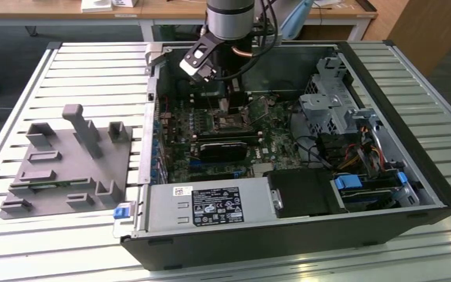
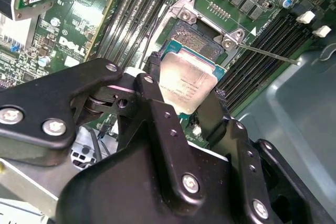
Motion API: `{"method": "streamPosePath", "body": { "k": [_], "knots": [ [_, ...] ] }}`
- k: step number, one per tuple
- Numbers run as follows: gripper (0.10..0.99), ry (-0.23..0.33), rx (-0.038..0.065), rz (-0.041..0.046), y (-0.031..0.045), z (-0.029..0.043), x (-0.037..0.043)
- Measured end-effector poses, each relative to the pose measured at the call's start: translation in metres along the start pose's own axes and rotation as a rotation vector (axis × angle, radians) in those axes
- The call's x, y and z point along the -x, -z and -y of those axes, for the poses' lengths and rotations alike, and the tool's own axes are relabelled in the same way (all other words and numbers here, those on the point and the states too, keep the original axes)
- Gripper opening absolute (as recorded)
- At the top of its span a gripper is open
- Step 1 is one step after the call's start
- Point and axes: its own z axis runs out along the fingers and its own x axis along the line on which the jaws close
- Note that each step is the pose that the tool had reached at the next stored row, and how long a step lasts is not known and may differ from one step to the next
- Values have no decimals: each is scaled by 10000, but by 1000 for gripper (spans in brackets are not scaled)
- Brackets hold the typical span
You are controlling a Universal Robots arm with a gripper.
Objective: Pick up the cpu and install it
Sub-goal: 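Place the cpu into insertion slot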
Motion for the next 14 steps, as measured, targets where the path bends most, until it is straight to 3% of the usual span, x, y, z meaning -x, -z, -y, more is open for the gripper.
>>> {"method": "streamPosePath", "body": {
  "k": [14],
  "knots": [
    [533,-12,-1,7,-47,3,-6]
  ]
}}
